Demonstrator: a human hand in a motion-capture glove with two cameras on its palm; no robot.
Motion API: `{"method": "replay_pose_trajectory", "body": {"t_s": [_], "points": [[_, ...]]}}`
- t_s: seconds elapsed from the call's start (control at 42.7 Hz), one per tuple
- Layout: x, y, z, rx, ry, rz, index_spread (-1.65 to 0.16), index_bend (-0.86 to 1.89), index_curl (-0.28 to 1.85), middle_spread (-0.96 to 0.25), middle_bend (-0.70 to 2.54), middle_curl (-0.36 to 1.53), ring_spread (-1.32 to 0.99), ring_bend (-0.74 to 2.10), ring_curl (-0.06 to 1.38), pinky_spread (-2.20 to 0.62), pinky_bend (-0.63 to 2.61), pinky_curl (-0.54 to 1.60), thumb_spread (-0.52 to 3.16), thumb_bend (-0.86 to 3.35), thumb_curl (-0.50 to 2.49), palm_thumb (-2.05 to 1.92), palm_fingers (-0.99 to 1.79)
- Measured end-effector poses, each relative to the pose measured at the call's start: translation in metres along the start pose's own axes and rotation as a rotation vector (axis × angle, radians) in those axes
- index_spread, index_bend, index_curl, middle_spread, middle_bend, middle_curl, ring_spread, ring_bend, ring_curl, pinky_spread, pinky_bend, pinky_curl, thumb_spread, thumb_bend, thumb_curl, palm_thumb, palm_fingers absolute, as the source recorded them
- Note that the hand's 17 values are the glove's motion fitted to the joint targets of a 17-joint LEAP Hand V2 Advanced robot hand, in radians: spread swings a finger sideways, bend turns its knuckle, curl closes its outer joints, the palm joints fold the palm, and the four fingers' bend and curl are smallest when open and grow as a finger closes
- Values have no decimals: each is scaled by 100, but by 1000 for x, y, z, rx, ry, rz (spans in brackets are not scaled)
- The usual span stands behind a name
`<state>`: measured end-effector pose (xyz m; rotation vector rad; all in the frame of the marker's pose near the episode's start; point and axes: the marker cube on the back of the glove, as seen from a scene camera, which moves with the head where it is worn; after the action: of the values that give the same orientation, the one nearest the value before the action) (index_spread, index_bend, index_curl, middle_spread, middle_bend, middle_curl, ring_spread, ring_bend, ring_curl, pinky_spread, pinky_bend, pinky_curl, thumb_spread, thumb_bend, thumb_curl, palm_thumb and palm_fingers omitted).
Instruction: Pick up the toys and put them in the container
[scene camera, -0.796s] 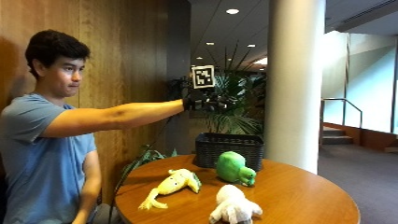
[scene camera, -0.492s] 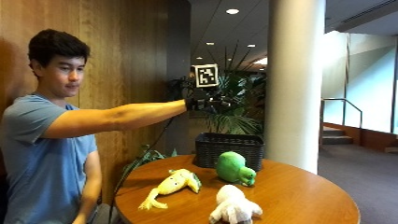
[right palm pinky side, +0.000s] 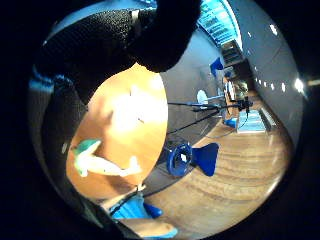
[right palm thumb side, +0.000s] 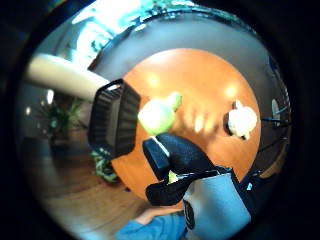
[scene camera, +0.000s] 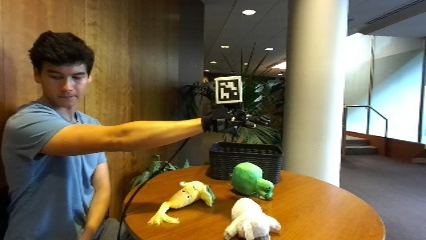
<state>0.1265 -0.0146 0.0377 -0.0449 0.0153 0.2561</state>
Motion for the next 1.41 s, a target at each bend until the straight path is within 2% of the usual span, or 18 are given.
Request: {"method": "replay_pose_trajectory", "body": {"t_s": [0.164,0.305,0.422,0.469,0.539,0.586,0.679,0.75,0.89,1.218,1.359,1.406], "points": [[42,-8,22,-25,-4,-45,-29,11,14,1,17,24,5,34,16,8,106,33,107,-4,18,-3,-14],[75,-18,52,-89,-43,62,-29,11,15,1,15,24,5,30,16,9,109,34,105,-4,20,-3,-18],[124,-16,93,-144,67,-79,-29,10,15,1,14,24,5,25,17,9,112,35,103,-4,21,-3,-21],[134,-20,110,-167,79,-19,-29,10,15,1,13,24,5,23,17,9,113,35,103,-4,21,-3,-22],[141,-27,134,-196,40,164,-29,10,16,1,12,24,5,21,17,9,114,35,102,-4,22,-3,-23],[146,-29,149,-220,39,219,-29,10,16,1,12,23,5,20,18,9,114,35,101,-4,22,-3,-24],[157,-26,177,-304,80,189,-29,9,16,1,12,23,5,18,18,10,116,36,101,-4,23,-3,-26],[153,-22,195,-390,14,205,-28,9,16,1,11,22,5,16,18,9,118,36,100,-4,23,-3,-28],[148,-12,223,-519,-43,143,-28,6,14,2,9,21,5,14,17,10,128,38,97,-5,24,-4,-34],[139,-6,245,-447,-129,163,-29,11,15,4,7,16,7,18,18,6,139,41,103,0,27,7,-27],[128,-1,235,-336,-139,166,-32,15,18,3,12,16,7,35,23,4,129,37,120,8,30,21,-8],[124,0,232,-297,-119,165,-33,22,20,1,18,17,6,46,25,1,120,34,127,13,32,29,16]]}}
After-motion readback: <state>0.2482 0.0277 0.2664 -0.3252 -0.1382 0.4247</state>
